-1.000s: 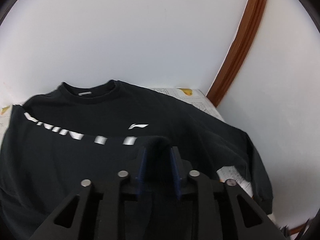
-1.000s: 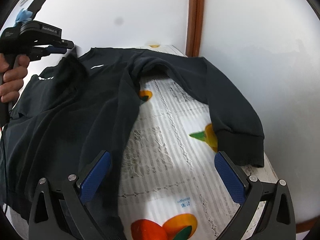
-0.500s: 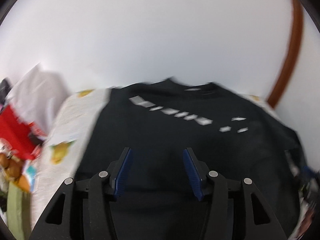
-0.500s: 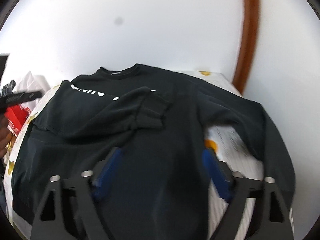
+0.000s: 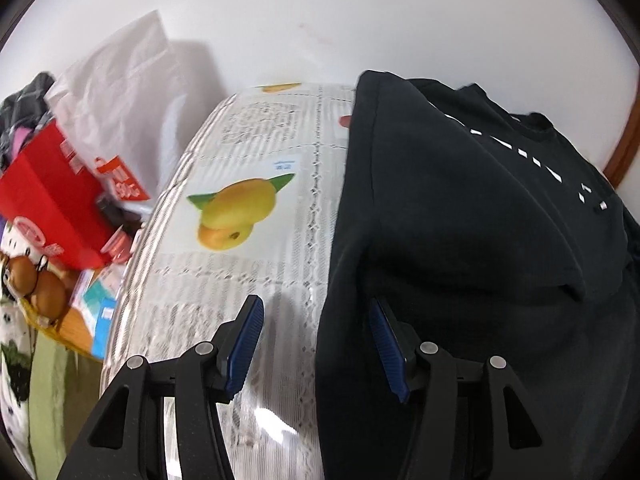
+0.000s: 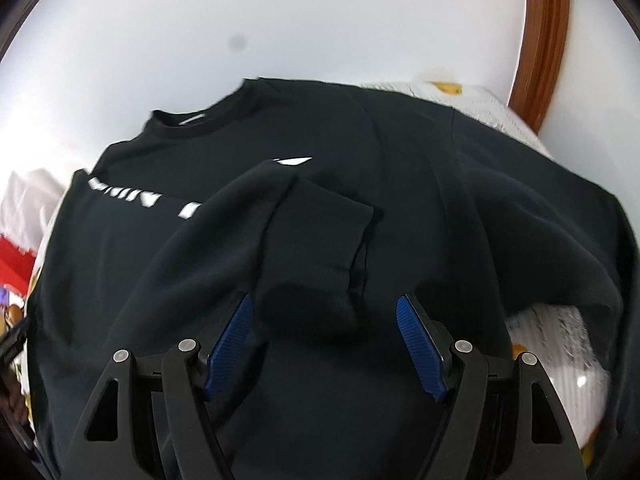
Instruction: Fold small clothes
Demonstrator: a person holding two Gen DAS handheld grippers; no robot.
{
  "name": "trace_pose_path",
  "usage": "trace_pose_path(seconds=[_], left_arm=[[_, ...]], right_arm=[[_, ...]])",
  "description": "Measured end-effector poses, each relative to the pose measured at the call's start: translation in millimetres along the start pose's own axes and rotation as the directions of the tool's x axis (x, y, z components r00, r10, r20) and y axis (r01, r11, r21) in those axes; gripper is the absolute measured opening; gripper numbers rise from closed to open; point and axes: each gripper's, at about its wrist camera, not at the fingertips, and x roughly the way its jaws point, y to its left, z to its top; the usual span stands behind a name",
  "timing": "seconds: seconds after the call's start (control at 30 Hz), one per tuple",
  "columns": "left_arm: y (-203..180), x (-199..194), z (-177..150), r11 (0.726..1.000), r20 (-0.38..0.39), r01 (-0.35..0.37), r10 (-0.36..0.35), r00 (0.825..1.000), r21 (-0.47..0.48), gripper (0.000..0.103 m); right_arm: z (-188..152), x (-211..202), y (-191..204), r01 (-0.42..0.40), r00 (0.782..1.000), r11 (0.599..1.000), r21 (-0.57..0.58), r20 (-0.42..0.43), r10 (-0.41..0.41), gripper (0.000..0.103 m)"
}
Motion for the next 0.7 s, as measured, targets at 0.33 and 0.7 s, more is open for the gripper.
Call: trace_pose_path(seconds=[0.33,0.7], left_arm=[[-18,12,9,0.998,0.056,0.019,-0.023,0.998,0.068,0.036],[-9,7,6,0.999,0.028,0.022,-0.022,0.999,0.026,0.034]], right_arm=[[12,13,8,-0.001,0.999,0.998,-0.06,0.037,0.003,0.009],[-3,-41,-41,-0.016,0.998,0.999,-0.03,0.053,0.017,0.008]])
